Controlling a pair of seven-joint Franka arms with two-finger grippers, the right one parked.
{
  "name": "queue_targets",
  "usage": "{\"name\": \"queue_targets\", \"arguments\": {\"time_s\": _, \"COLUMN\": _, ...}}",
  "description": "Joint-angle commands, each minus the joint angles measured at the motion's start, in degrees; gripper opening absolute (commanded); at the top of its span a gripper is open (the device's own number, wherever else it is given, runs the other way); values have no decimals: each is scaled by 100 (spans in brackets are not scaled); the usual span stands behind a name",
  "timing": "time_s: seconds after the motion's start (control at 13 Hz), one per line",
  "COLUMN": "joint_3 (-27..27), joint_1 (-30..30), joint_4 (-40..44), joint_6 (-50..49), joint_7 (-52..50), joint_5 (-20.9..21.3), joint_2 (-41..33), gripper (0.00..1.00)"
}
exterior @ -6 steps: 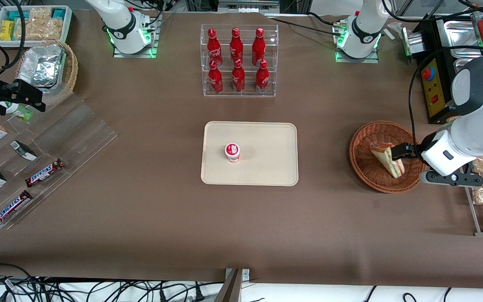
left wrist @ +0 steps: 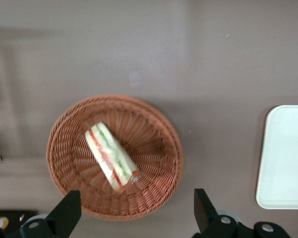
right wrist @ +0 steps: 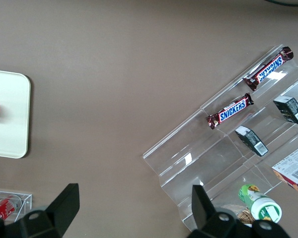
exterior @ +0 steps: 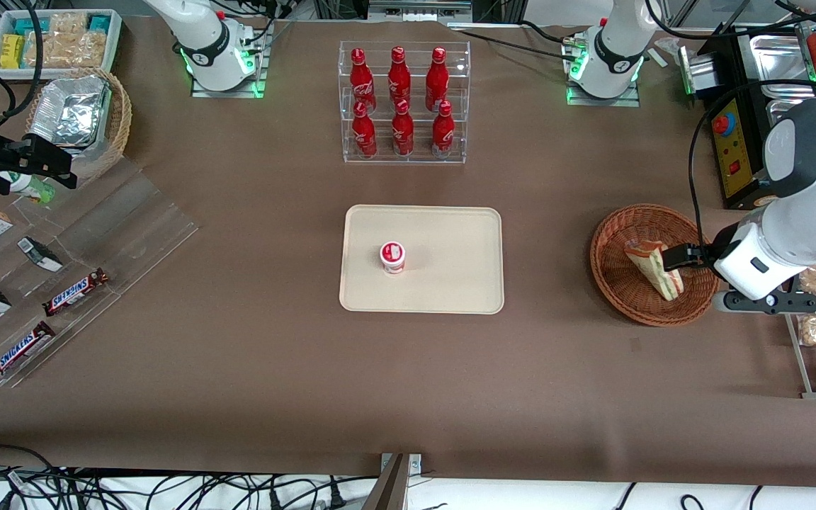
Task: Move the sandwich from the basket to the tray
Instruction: 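Lower the open left gripper over the sandwich in the wicker basket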
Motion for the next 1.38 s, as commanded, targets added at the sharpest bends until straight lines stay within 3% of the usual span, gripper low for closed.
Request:
{"name": "queue_targets", "arguments": {"time_s": 0.0, "joint_3": 16, "joint_1": 67, "joint_4": -197, "joint_6": -142, "joint_7": -795, "joint_5": 140, "joint_2": 87, "gripper": 100}}
{"name": "queue_targets", "arguments": {"time_s": 0.15, "joint_3": 7, "joint_1": 84, "joint_4": -432, "joint_6": 146, "joint_7": -1537, "joint_5": 394, "joint_2": 131, "gripper": 100}}
{"name": "queue_targets", "arguments": {"time_s": 0.38, "joint_3": 7, "joint_1": 93, "joint_4": -1555, "joint_6": 1304, "joint_7": -2485, "joint_5": 430, "joint_2": -184, "gripper": 100}}
{"name": "queue_targets", "arguments": {"time_s": 0.62, "joint_3": 16, "joint_1": 225, "joint_4": -2392, "joint_6": 2299, "joint_7": -3013, "joint_5": 439, "joint_2": -361, "gripper": 100}}
{"name": "queue_targets", "arguments": {"time_s": 0.85, "joint_3": 7, "joint_1": 356, "joint_4": -2955, "joint_6": 3037, "joint_7": -3680, "joint_5": 746, "joint_2": -449, "gripper": 100}}
{"name": "queue_targets", "arguments": {"time_s": 1.31, "joint_3": -2, "joint_1": 357, "joint_4": -3580, "joint_6": 3636, "joint_7": -3850, "joint_5": 957, "joint_2": -458, "gripper": 100}}
